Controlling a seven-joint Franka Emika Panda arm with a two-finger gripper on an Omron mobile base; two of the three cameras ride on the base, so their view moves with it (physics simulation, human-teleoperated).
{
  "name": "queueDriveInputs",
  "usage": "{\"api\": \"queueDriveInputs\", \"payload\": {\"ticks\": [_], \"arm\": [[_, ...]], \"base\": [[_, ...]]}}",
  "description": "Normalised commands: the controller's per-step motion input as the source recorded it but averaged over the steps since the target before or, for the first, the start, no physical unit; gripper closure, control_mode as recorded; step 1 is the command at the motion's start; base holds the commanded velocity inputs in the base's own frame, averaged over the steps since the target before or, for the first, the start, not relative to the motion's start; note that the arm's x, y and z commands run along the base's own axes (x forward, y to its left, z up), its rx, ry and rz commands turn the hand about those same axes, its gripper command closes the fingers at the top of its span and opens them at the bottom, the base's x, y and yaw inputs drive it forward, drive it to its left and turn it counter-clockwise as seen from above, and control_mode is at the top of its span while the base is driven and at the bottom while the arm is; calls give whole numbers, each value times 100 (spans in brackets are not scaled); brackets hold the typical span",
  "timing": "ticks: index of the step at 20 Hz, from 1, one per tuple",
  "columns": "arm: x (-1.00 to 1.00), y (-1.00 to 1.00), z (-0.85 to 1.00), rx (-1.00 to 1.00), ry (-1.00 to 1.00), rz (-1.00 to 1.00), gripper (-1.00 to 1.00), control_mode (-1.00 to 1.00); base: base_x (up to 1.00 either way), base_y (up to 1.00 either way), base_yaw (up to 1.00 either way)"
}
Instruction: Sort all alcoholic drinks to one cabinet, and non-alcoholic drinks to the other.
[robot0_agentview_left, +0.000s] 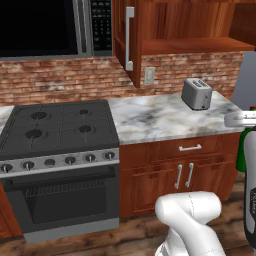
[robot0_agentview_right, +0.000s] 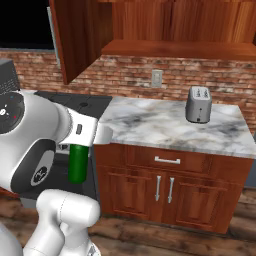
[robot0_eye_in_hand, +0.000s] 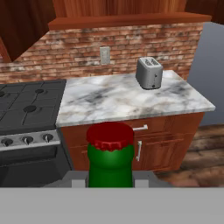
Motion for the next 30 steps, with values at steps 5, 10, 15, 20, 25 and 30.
{"api": "queueDriveInputs", "payload": {"ticks": [5,10,15,20,25,30], "arm": [[0,0,0,0,0,0,100,100],[0,0,0,0,0,0,100,100],[0,0,0,0,0,0,100,100],[0,0,0,0,0,0,100,100],[0,-3,6,1,-2,0,100,-100],[-43,-12,74,2,-35,0,100,-100]], "base": [[73,-63,0],[82,-30,0],[86,-18,0],[76,-15,0],[19,-13,0],[0,0,0]]}}
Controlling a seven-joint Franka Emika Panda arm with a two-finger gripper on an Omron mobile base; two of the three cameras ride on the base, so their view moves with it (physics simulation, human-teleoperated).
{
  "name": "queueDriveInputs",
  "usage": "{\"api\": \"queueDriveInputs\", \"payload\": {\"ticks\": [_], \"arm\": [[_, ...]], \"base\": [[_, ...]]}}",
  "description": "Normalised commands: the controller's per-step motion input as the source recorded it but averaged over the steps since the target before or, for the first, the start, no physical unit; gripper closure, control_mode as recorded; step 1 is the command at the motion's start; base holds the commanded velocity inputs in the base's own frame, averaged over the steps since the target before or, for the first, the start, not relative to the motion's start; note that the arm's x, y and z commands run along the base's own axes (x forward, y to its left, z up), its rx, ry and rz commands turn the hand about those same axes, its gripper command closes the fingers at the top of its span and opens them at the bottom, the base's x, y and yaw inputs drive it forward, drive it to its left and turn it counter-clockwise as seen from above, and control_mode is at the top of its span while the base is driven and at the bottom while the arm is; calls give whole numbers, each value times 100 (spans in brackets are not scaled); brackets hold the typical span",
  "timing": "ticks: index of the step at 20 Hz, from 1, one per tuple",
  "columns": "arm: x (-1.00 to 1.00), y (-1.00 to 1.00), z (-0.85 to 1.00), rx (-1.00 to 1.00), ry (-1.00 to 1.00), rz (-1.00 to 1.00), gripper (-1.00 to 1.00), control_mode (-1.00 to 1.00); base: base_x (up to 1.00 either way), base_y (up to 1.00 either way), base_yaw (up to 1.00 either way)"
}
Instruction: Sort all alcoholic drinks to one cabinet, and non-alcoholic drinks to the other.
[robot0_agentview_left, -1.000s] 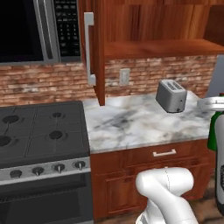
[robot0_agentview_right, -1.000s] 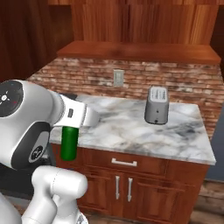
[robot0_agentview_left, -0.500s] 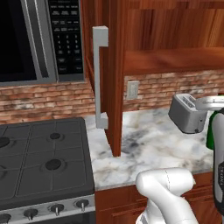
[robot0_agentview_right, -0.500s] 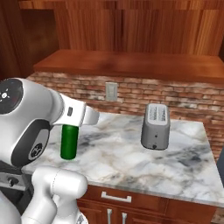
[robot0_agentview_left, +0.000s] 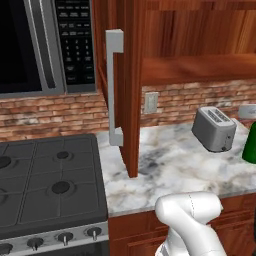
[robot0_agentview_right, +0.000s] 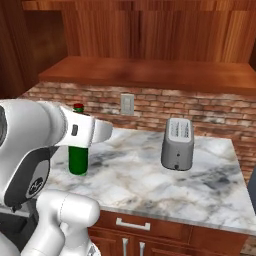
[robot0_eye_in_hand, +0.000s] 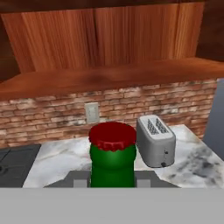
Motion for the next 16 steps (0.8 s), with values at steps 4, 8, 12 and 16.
{"api": "queueDriveInputs", "payload": {"ticks": [4,8,12,16], "arm": [[-20,0,93,0,-39,4,100,-100],[0,6,85,0,-24,11,100,-100],[31,44,55,0,-6,7,100,-100],[55,55,24,0,-2,5,100,-100]], "base": [[0,0,0],[0,0,0],[0,0,0],[0,0,0]]}}
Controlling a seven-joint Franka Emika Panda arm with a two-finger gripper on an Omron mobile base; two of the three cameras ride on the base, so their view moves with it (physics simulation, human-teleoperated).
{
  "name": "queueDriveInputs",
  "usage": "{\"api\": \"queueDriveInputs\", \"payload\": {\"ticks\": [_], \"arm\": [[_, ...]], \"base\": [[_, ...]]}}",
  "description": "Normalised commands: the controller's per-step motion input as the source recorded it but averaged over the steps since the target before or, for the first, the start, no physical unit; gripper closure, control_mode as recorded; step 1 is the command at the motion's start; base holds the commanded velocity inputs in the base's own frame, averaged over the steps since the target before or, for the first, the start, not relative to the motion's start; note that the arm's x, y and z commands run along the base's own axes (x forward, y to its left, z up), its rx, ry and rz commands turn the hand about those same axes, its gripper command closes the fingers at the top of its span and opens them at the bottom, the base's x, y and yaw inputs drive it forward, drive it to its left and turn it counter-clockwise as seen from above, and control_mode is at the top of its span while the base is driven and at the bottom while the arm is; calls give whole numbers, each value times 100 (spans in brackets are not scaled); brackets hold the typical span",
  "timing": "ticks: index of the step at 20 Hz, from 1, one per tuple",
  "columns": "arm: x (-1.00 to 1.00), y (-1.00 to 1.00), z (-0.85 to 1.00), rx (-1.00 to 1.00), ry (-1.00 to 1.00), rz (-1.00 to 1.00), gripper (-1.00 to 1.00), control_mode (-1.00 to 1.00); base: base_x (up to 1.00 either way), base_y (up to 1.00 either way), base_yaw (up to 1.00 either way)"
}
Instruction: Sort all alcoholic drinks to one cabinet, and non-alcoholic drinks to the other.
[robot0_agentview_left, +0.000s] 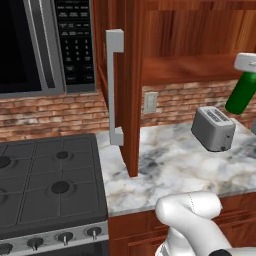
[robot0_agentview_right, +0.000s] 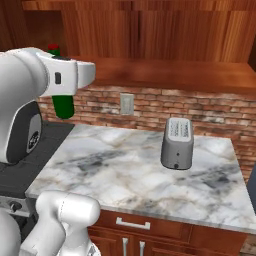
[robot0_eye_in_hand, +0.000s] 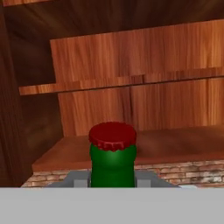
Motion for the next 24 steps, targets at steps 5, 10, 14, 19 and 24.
{"api": "queueDriveInputs", "payload": {"ticks": [5,10,14,19,24], "arm": [[60,66,6,-2,-4,1,100,-100],[71,43,0,0,-6,0,100,-100],[83,19,0,0,-4,0,100,-100],[87,9,0,0,-2,0,100,-100],[89,9,0,0,0,0,100,-100]], "base": [[0,0,0],[0,0,0],[0,0,0],[0,0,0],[0,0,0]]}}
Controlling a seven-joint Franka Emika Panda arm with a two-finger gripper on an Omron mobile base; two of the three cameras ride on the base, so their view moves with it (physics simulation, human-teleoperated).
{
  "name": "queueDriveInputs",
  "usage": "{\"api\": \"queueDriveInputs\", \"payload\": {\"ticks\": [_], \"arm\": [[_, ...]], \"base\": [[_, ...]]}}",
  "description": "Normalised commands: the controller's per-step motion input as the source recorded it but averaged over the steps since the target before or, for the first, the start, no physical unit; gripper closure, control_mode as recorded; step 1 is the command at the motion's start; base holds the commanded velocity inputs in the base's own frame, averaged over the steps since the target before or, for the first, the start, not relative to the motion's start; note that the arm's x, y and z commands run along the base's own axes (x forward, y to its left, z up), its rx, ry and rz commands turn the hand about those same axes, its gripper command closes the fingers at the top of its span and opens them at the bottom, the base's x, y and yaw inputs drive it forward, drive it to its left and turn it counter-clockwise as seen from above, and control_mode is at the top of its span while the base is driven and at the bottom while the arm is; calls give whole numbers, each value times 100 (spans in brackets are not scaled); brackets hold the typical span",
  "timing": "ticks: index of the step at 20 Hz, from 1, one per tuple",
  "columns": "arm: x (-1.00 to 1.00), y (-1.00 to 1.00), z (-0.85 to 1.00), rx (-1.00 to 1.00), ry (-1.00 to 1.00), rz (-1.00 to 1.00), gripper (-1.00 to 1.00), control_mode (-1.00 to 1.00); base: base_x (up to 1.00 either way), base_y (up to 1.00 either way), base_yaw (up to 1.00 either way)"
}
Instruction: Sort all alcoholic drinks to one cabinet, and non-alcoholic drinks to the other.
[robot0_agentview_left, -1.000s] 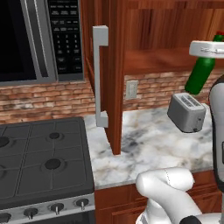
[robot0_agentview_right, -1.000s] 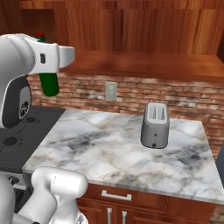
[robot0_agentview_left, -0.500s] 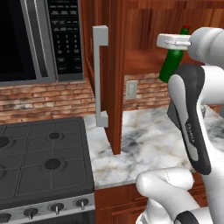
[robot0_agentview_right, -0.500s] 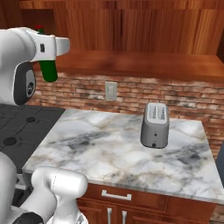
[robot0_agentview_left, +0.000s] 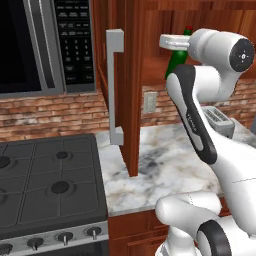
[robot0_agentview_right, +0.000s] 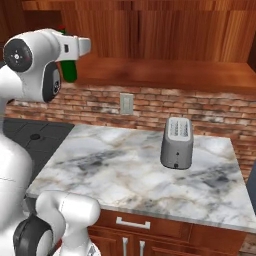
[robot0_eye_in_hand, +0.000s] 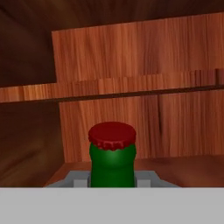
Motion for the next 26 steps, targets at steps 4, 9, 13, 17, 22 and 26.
{"api": "queueDriveInputs", "payload": {"ticks": [4,9,13,17,22,26], "arm": [[74,8,1,0,0,0,100,-100],[53,5,0,0,0,0,100,-100],[49,0,0,0,0,0,100,-100],[43,0,0,0,1,0,100,-100],[44,1,0,0,4,0,100,-100],[44,1,-6,0,4,0,100,-100]], "base": [[0,0,0],[0,0,0],[0,0,0],[0,0,0],[0,0,0],[0,0,0]]}}
